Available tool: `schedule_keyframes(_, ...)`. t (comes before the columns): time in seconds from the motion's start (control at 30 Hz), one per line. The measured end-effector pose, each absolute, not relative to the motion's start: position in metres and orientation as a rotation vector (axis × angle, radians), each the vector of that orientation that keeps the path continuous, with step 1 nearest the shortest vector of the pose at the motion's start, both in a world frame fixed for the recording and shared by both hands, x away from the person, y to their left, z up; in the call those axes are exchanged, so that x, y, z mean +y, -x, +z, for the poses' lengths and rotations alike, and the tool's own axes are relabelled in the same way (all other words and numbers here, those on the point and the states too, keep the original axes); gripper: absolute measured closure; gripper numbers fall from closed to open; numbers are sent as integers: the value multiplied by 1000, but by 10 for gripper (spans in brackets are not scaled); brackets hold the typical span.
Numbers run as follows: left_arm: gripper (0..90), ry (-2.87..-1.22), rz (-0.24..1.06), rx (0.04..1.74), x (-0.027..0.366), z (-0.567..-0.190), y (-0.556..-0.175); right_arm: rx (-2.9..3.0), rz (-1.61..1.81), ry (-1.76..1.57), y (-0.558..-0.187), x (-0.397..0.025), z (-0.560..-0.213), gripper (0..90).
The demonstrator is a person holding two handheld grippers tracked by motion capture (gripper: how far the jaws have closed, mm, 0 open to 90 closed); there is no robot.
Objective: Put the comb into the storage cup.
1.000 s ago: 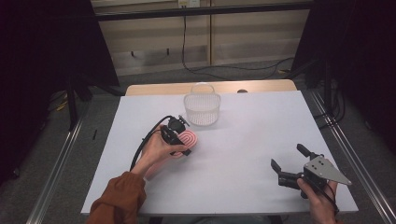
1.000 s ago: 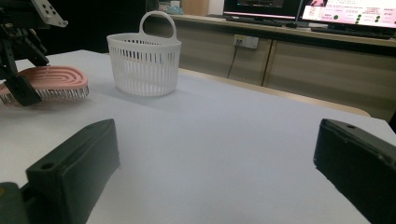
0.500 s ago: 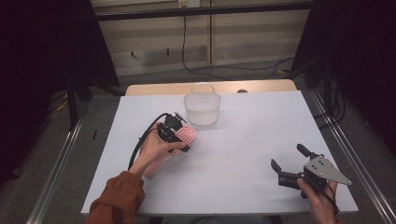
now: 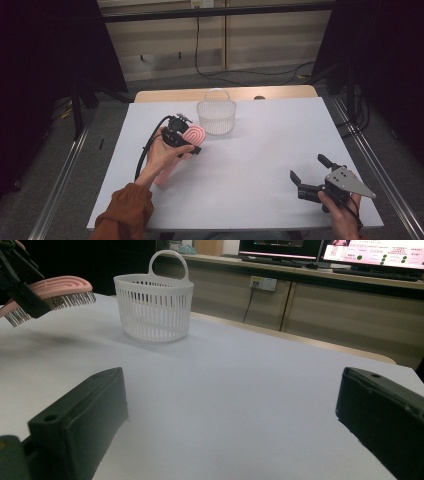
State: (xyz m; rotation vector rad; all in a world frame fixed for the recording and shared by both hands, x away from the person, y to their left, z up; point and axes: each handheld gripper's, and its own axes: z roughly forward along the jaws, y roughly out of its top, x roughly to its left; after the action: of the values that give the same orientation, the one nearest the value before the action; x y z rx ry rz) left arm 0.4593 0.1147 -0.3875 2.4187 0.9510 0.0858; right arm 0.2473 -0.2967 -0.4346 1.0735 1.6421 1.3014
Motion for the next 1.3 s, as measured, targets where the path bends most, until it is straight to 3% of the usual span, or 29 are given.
schedule_keyframes(0.6,212,-2297,136,892,130,-366,-455,1642,1302,-1073,-247,-297,-435,0)
schedule_keyframes(1.3,212,-2092,308,826,140,-343,-445,1642,1302,-1073,-247,-297,-435,0)
